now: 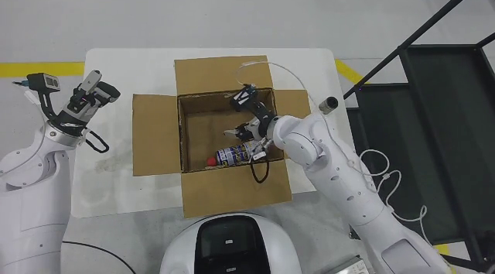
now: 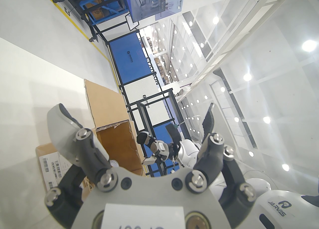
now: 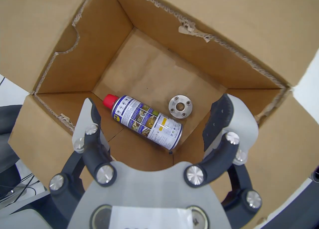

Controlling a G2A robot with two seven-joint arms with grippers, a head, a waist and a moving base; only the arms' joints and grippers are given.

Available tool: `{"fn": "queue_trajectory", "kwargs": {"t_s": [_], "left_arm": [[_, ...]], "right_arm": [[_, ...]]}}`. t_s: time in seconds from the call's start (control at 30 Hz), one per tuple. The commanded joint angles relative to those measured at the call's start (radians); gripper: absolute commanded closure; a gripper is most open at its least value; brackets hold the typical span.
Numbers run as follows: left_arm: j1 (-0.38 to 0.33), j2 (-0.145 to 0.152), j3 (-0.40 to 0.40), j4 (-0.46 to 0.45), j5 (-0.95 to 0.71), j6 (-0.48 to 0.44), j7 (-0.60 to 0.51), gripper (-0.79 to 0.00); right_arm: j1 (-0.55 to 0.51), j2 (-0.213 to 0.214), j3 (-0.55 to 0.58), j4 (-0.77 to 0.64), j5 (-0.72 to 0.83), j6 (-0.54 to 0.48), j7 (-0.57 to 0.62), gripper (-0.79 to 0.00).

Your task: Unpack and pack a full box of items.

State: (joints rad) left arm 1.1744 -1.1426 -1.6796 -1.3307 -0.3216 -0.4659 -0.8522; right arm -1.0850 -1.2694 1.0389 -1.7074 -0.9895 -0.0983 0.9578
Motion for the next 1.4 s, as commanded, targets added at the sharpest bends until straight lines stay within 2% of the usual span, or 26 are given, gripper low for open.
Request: {"fn": "queue_trajectory", "kwargs": {"t_s": [0.0, 0.73, 1.17, 1.37], "left_arm": [[0.0, 0.0, 0.0, 0.0, 0.0, 0.0, 0.0, -0.785], [0.0, 0.0, 0.0, 0.0, 0.0, 0.0, 0.0, -0.785], [0.0, 0.0, 0.0, 0.0, 0.0, 0.0, 0.0, -0.785], [0.0, 0.0, 0.0, 0.0, 0.0, 0.0, 0.0, -0.785]], "right_arm": [[0.02, -0.005, -0.019, 0.036, -0.001, 0.023, 0.0, -0.785], [0.032, -0.01, -0.03, 0.096, 0.004, 0.037, -0.005, -0.785], [0.15, -0.046, -0.104, 0.401, 0.056, 0.065, -0.045, -0.785], [0.186, -0.068, -0.154, 0.5, 0.064, 0.06, -0.076, -0.785]]}}
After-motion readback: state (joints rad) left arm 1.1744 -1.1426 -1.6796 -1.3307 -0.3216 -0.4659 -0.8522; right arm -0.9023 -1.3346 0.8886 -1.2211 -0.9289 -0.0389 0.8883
